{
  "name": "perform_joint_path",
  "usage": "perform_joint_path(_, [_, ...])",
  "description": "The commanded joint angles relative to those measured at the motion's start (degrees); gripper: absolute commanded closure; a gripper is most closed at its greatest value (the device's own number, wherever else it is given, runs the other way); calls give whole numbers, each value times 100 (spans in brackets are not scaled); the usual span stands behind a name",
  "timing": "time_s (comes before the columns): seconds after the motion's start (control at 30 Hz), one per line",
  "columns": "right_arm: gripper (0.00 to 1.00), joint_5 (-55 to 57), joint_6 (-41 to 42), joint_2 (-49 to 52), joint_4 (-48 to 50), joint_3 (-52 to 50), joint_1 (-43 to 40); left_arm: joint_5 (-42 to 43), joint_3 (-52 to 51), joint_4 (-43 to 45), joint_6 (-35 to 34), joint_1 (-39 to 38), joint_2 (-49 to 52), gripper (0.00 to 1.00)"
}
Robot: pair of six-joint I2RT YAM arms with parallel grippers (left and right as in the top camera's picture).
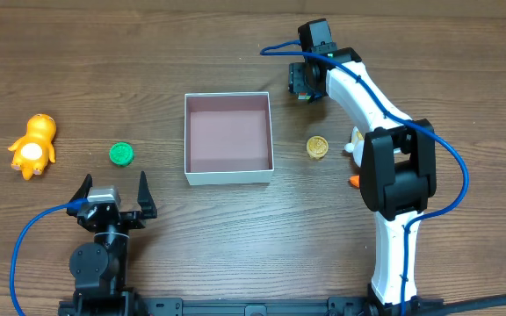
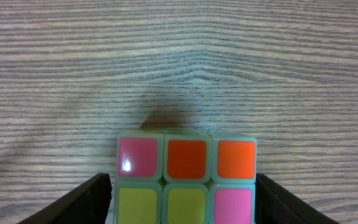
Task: Pack container
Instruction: 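Lower the right gripper over the Rubik's cube and close on it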
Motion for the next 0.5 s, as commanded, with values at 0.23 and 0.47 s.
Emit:
perform_joint_path(0.23, [27,321,658,22,-7,136,-17,-37,-17,0,125,24,-59,0])
perform_joint_path(0.47, [27,317,610,22,-15,136,-26,-37,-17,2,125,24,-59,0])
